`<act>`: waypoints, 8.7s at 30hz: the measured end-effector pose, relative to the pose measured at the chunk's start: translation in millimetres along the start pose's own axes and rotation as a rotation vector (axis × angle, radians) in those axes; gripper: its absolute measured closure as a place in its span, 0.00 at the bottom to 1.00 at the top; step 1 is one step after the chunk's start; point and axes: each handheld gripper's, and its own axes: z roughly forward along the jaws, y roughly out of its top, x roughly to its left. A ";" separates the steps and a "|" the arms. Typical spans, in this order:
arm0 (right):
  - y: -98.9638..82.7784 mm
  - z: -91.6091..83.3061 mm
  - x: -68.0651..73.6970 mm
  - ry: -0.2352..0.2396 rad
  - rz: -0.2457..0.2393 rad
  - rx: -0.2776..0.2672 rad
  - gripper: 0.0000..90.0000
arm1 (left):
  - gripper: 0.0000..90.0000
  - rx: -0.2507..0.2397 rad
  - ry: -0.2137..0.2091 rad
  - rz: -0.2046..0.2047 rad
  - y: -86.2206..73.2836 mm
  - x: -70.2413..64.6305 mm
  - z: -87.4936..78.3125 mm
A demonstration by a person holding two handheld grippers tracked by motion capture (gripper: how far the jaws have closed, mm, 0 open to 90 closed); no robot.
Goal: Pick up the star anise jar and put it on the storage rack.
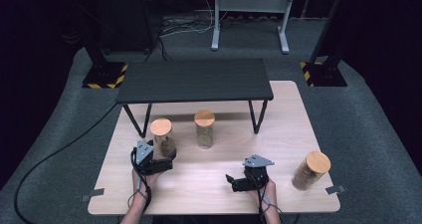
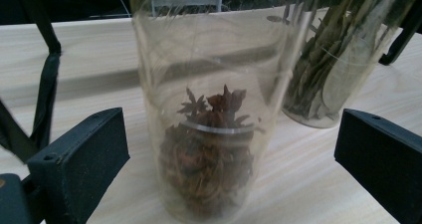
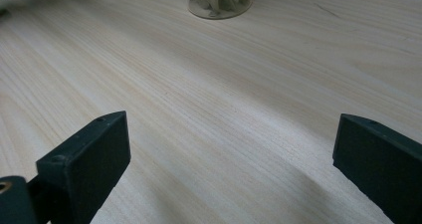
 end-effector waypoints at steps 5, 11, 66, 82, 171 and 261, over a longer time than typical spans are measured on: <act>-0.1 -0.3 -0.2 0.000 -0.001 -0.004 0.01 | 0.00 -0.010 0.018 0.003 3.9 0.2 8.4; 0.1 0.2 0.2 0.000 -0.002 0.003 0.01 | 0.00 -0.013 0.029 0.009 7.1 1.5 14.1; 0.1 0.4 1.5 0.005 -0.024 0.007 0.02 | 0.27 -0.043 0.006 0.034 11.5 7.5 16.9; 0.1 0.5 1.9 0.001 -0.026 0.009 0.02 | 0.27 -0.071 -0.020 0.049 22.2 2.1 7.0; 0.8 2.1 2.1 0.003 -0.027 0.026 0.02 | 0.28 -0.118 -0.133 0.070 112.3 -0.2 -21.8; 0.8 2.3 3.1 -0.010 -0.035 0.026 0.02 | 0.28 -0.121 -0.213 0.088 178.9 2.7 -34.1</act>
